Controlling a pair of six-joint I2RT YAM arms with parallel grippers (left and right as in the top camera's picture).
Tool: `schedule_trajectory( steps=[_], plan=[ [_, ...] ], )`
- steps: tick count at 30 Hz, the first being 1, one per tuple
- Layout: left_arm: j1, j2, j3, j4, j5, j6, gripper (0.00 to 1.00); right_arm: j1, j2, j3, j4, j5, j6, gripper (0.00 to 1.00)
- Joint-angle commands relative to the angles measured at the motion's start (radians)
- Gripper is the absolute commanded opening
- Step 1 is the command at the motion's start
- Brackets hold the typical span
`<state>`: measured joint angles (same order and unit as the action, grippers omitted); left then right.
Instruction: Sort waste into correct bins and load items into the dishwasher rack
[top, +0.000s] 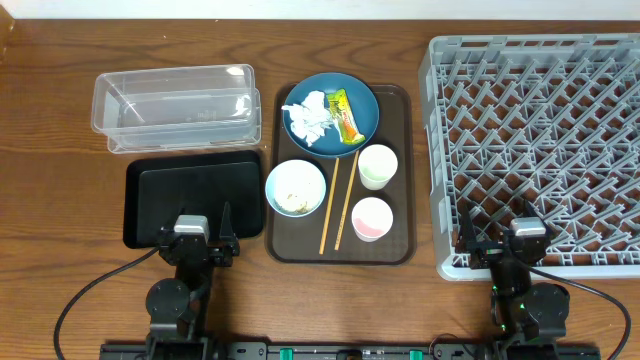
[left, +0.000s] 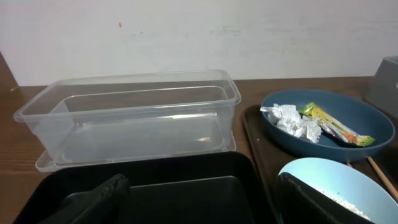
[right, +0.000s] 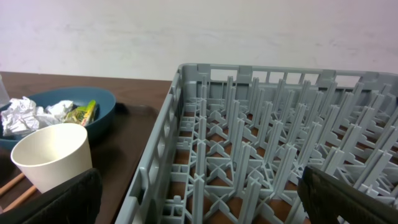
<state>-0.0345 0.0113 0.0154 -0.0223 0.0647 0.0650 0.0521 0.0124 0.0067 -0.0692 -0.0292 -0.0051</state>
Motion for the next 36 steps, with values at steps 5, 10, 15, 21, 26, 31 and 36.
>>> schedule_trajectory(
  steps=[5, 10, 15, 21, 26, 31, 36],
  plan=[
    [0.005, 0.001, -0.011, -0.04, 0.025, 0.013, 0.77, 0.007, -0.004, -0.001, -0.003, 0.002, -0.01, 0.99],
    [0.004, 0.001, -0.011, -0.037, 0.026, 0.013, 0.77, 0.007, -0.004, -0.001, -0.003, 0.003, -0.01, 0.99],
    [0.005, 0.008, -0.011, -0.04, 0.025, -0.05, 0.77, 0.007, -0.004, -0.001, -0.003, 0.006, -0.01, 0.99],
    [0.005, 0.09, 0.032, -0.045, 0.025, -0.105, 0.77, 0.007, 0.002, 0.014, -0.011, 0.007, 0.009, 0.99],
    [0.005, 0.25, 0.143, -0.085, 0.025, -0.158, 0.77, 0.007, 0.058, 0.084, -0.068, 0.056, 0.08, 0.99],
    [0.004, 0.483, 0.322, -0.166, 0.031, -0.156, 0.77, 0.007, 0.211, 0.2, -0.115, 0.069, 0.087, 0.99],
    [0.004, 0.722, 0.544, -0.317, 0.106, -0.157, 0.77, 0.007, 0.458, 0.364, -0.209, 0.077, 0.087, 0.99]
  ],
)
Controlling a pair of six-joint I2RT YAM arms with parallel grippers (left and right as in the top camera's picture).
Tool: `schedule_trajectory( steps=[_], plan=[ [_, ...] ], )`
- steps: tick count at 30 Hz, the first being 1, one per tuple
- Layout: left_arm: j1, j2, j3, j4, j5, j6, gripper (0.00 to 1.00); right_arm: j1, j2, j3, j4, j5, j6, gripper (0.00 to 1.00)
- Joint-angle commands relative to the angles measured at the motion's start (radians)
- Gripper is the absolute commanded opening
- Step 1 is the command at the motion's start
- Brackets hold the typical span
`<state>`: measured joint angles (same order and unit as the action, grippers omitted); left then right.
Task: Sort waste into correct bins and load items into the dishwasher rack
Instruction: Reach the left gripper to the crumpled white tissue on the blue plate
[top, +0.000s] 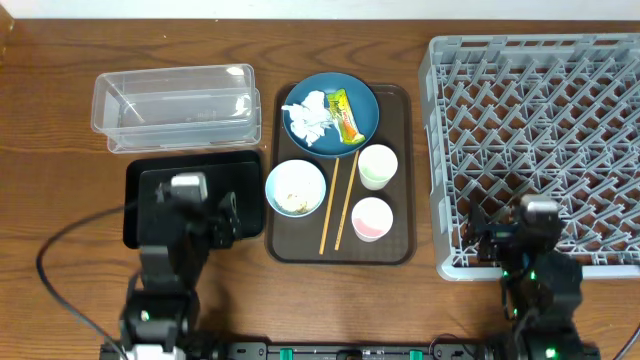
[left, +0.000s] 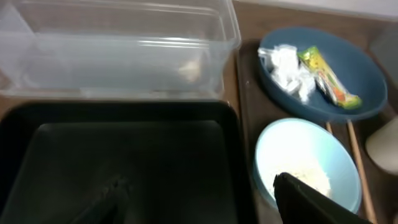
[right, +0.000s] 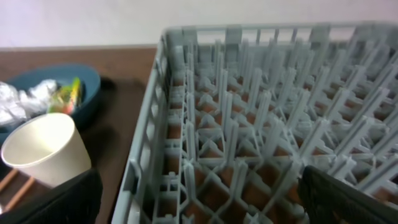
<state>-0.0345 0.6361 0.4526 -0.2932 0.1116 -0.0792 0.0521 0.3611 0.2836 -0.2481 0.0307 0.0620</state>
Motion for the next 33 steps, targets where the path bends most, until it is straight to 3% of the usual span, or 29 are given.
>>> schedule_trajectory(
  steps=[1, 10, 13, 21, 25, 33],
  plan=[
    [0.004, 0.139, 0.15, -0.089, 0.076, -0.013, 0.77, 0.007, 0.157, 0.122, -0.054, 0.016, 0.02, 0.99],
    [0.004, 0.494, 0.584, -0.637, 0.091, -0.012, 0.77, 0.007, 0.589, 0.524, -0.396, -0.039, 0.019, 0.99],
    [0.005, 0.543, 0.654, -0.739, 0.09, -0.012, 0.77, 0.007, 0.69, 0.618, -0.489, -0.039, 0.019, 0.99],
    [0.005, 0.552, 0.657, -0.729, 0.091, -0.013, 0.77, 0.007, 0.762, 0.667, -0.527, -0.091, 0.019, 0.99],
    [0.004, 0.553, 0.657, -0.614, 0.097, -0.089, 0.77, 0.007, 0.762, 0.666, -0.526, -0.091, 0.019, 0.99],
    [-0.051, 0.652, 0.714, -0.4, 0.113, -0.091, 0.77, 0.007, 0.763, 0.667, -0.526, -0.091, 0.019, 0.99]
  ],
)
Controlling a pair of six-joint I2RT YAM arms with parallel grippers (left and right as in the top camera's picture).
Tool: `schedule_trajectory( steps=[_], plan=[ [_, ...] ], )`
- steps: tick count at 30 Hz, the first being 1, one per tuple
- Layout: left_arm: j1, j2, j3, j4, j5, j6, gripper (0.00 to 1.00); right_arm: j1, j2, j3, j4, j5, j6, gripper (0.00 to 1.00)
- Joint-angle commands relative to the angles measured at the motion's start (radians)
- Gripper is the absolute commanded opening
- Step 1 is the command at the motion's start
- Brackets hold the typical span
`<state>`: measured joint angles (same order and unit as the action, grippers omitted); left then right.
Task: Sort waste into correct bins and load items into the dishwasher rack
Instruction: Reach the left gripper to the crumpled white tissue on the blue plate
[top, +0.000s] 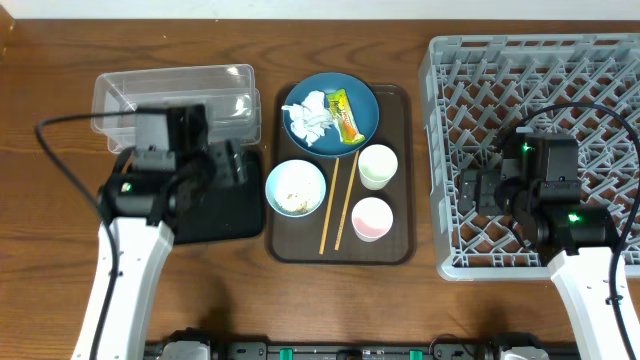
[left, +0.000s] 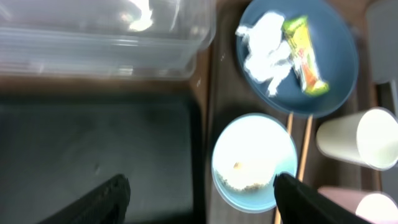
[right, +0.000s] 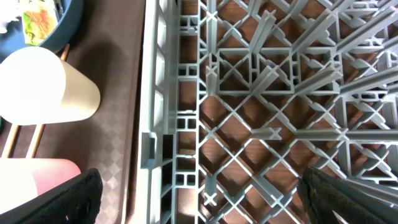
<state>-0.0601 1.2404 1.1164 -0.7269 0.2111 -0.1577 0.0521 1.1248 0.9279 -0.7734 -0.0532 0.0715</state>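
Observation:
A blue plate (top: 365, 105) on the brown tray (top: 400, 245) holds crumpled tissue (top: 308, 118) and a snack wrapper (top: 345, 115). On the same tray are a light blue bowl (top: 295, 187) with food scraps, chopsticks (top: 340, 205), a white cup (top: 378, 166) and a pink cup (top: 371, 218). My left gripper (top: 228, 168) hangs open and empty over the black bin (top: 215, 215), beside the bowl (left: 254, 158). My right gripper (top: 478, 192) hangs open and empty over the left part of the grey rack (top: 540, 60), with the white cup (right: 46, 84) to its left.
A clear plastic bin (top: 175, 85) stands behind the black bin at the back left. The rack's wall (right: 161, 93) rises between my right gripper and the tray. Cables trail from both arms.
Both arms have risen and gone farther from the front edge. The left gripper is now over the black bin's back part, the right over the rack's left side. Nothing on the table moved.
Both arms first sat low at the table's front edge, grippers open, cameras looking level. Then they were a little farther in and tilted down. Now both hang high, looking straight down, still open and empty.

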Motion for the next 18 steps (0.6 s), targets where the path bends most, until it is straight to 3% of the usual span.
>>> schedule_trajectory(
  steps=[1, 11, 18],
  plan=[
    [-0.037, 0.07, 0.064, 0.057, 0.013, -0.012, 0.77, 0.007, -0.001, 0.022, -0.001, -0.007, 0.01, 0.99],
    [-0.182, 0.385, 0.25, 0.291, -0.048, -0.012, 0.77, 0.007, -0.001, 0.022, -0.001, -0.007, 0.01, 0.99],
    [-0.266, 0.574, 0.264, 0.431, -0.077, -0.012, 0.77, 0.007, -0.001, 0.022, -0.001, -0.007, 0.01, 0.99]
  ],
)
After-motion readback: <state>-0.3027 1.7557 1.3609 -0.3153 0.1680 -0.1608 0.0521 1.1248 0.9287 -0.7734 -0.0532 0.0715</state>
